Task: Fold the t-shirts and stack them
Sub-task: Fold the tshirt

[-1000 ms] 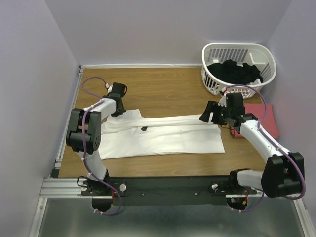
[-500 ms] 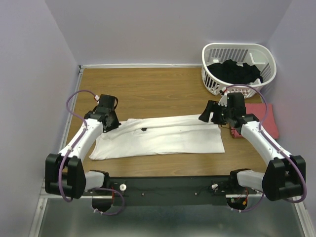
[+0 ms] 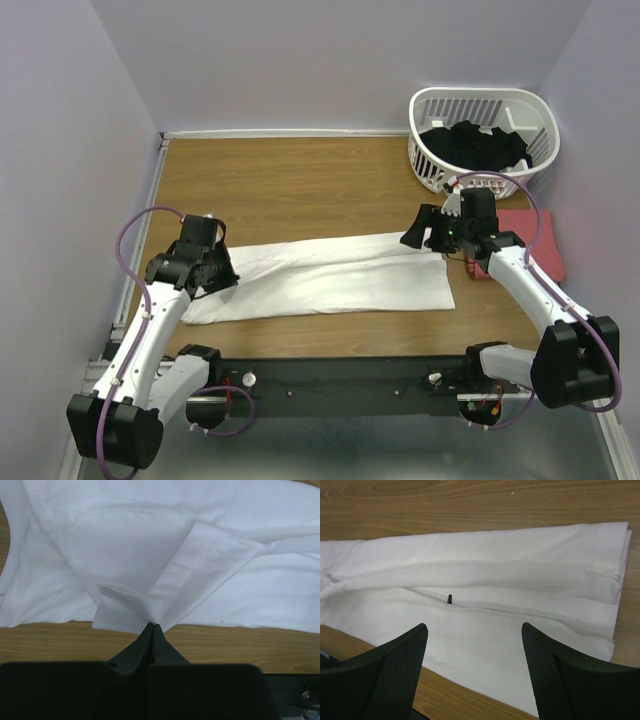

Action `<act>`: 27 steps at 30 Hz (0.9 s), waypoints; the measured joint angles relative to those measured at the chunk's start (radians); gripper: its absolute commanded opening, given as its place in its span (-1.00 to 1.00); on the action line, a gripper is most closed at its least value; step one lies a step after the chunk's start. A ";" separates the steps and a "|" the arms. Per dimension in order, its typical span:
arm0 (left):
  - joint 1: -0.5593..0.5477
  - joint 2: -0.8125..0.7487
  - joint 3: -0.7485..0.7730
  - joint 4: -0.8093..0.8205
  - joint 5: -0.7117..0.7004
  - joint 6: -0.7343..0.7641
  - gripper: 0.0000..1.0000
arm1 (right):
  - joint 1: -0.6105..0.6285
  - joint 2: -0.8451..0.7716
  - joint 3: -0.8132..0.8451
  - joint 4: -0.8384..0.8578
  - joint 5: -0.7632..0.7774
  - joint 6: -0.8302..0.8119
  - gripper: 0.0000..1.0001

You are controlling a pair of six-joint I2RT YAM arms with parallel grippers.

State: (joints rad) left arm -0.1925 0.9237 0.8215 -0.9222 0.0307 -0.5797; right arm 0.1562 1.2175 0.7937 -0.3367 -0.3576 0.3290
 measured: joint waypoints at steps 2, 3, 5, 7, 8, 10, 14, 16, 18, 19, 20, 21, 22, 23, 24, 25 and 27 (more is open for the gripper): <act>0.000 -0.015 0.000 -0.022 0.012 0.010 -0.67 | 0.000 0.000 0.000 0.001 -0.002 0.000 0.65; 0.000 -0.016 0.000 -0.034 0.019 0.016 -0.58 | 0.000 0.001 0.000 0.003 -0.003 0.001 0.65; 0.000 -0.016 0.000 -0.055 0.035 0.030 -0.38 | 0.000 0.003 0.000 0.005 -0.008 0.002 0.65; 0.000 -0.024 0.000 -0.072 0.063 0.044 -0.27 | 0.000 0.006 0.000 0.006 -0.011 0.003 0.65; 0.000 -0.032 -0.003 -0.077 0.087 0.050 -0.27 | 0.000 0.007 0.000 0.006 -0.011 0.003 0.65; 0.000 -0.063 -0.019 -0.078 0.151 0.063 -0.18 | 0.000 0.011 0.000 0.006 -0.012 0.003 0.65; -0.005 -0.111 -0.040 -0.082 0.249 0.071 -0.15 | 0.000 0.029 0.002 0.006 -0.021 0.010 0.64; -0.005 -0.100 -0.027 -0.077 0.243 0.058 -0.14 | 0.001 0.055 0.009 0.008 -0.030 0.011 0.61; -0.006 -0.070 -0.004 -0.059 0.215 0.044 -0.14 | 0.003 0.095 0.027 0.012 -0.034 0.014 0.56; -0.006 -0.034 0.020 -0.034 0.178 0.029 -0.14 | 0.005 0.116 0.038 0.014 -0.034 0.014 0.54; -0.006 0.000 0.041 -0.002 0.148 0.019 -0.14 | 0.006 0.134 0.048 0.018 -0.034 0.017 0.51; -0.006 0.026 0.053 0.030 0.121 0.010 -0.14 | 0.007 0.159 0.063 0.023 -0.035 0.018 0.44; -0.003 0.083 0.071 0.062 0.087 0.003 -0.14 | 0.008 0.178 0.073 0.023 -0.037 0.019 0.43; 0.002 0.129 0.086 0.095 0.050 -0.002 -0.14 | 0.008 0.203 0.092 0.024 -0.041 0.021 0.42; 0.006 0.176 0.095 0.129 0.027 -0.004 -0.14 | 0.009 0.227 0.107 0.026 -0.045 0.021 0.41; 0.016 0.230 0.102 0.164 -0.007 -0.005 -0.14 | 0.013 0.253 0.125 0.029 -0.046 0.021 0.39; 0.053 0.313 0.104 0.227 -0.068 -0.005 -0.13 | 0.021 0.291 0.149 0.033 -0.046 0.021 0.38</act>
State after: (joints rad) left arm -0.1398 1.2369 0.9253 -0.6949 -0.0372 -0.5846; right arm 0.1776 1.5085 0.9428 -0.3035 -0.4038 0.3496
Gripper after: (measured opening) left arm 0.430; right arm 0.701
